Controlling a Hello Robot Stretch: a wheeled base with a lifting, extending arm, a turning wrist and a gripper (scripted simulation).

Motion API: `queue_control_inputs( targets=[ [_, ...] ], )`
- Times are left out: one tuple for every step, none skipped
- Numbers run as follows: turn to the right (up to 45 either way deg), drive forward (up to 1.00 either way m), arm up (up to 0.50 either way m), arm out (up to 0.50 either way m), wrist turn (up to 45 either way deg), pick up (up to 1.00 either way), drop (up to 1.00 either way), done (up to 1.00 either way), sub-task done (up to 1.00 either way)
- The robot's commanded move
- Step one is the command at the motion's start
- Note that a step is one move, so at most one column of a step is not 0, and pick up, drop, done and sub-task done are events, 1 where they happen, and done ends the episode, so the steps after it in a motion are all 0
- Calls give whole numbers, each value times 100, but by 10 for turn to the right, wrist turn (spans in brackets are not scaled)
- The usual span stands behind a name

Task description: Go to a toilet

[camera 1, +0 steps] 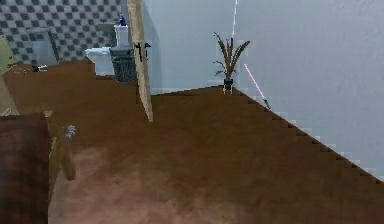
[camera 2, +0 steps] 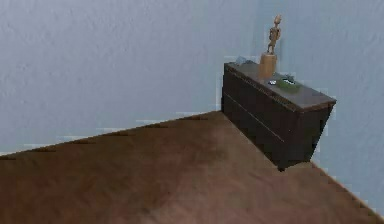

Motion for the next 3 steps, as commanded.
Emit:
queue_control_inputs(
  targets=[
    [-180,0,0,0,0,0,0,0,0],
    [0,100,0,0,0,0,0,0,0],
    [-60,0,0,0,0,0,0,0,0]
  ],
)
